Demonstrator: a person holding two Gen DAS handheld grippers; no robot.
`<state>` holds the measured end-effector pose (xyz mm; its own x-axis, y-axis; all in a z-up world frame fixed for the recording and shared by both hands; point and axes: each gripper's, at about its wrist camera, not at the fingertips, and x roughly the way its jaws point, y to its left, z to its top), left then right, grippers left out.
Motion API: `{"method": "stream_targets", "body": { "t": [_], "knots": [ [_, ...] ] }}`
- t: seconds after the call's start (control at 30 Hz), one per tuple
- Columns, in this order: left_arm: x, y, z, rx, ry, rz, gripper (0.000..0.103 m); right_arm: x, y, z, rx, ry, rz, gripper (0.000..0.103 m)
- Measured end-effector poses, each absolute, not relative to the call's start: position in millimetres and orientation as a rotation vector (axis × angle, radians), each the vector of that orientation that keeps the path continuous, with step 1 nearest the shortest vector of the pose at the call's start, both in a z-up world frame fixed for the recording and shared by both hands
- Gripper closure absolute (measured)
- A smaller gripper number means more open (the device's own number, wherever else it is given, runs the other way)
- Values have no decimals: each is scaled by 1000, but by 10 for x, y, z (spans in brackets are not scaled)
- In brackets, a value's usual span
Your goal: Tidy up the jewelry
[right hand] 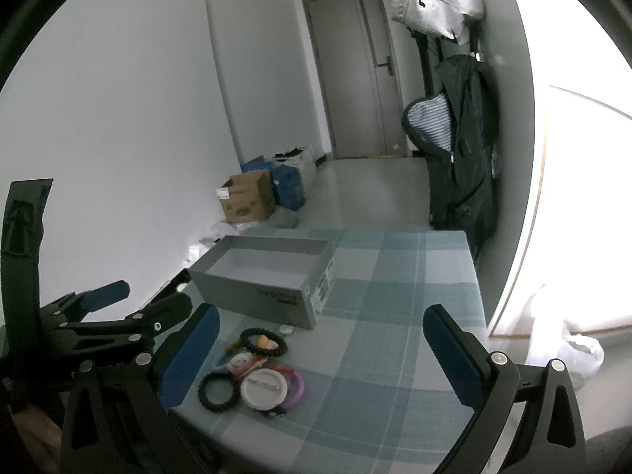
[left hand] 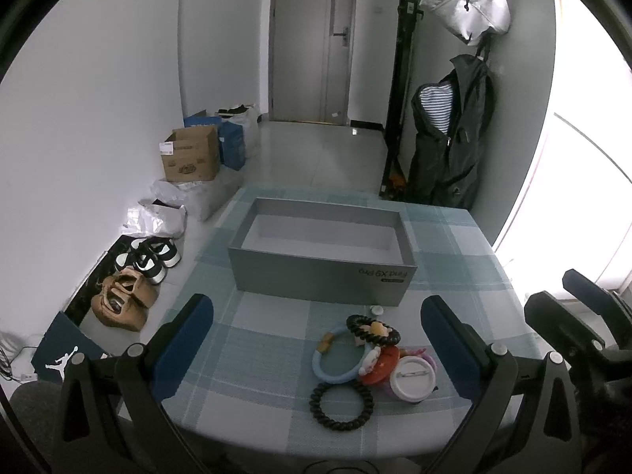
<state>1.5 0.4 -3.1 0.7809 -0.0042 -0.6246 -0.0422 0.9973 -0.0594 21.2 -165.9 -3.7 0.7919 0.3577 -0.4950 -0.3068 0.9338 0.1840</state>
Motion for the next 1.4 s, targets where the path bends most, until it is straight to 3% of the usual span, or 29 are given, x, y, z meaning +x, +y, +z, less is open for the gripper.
{"method": "stream_targets", "body": {
  "t": [1.4],
  "knots": [
    [25, 1, -38, -72, 678, 20, 1, 199, -1655, -12, 79, 542, 362, 0]
  ]
}}
